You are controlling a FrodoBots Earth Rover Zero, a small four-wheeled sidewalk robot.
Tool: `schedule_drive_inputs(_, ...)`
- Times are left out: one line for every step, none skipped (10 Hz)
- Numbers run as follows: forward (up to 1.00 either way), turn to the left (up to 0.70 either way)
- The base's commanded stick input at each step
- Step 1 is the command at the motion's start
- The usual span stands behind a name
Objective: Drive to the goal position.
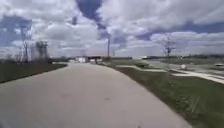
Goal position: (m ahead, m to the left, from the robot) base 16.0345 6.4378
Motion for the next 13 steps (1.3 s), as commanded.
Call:
schedule_drive_inputs(1.0, 0.0)
schedule_drive_inputs(1.0, 0.24)
schedule_drive_inputs(1.0, 0.02)
schedule_drive_inputs(1.0, 0.0)
schedule_drive_inputs(1.0, 0.0)
schedule_drive_inputs(1.0, 0.0)
schedule_drive_inputs(1.0, 0.0)
schedule_drive_inputs(1.0, 0.0)
schedule_drive_inputs(1.0, 0.0)
schedule_drive_inputs(1.0, 0.0)
schedule_drive_inputs(1.0, 0.0)
schedule_drive_inputs(1.0, 0.27)
schedule_drive_inputs(1.0, 0.27)
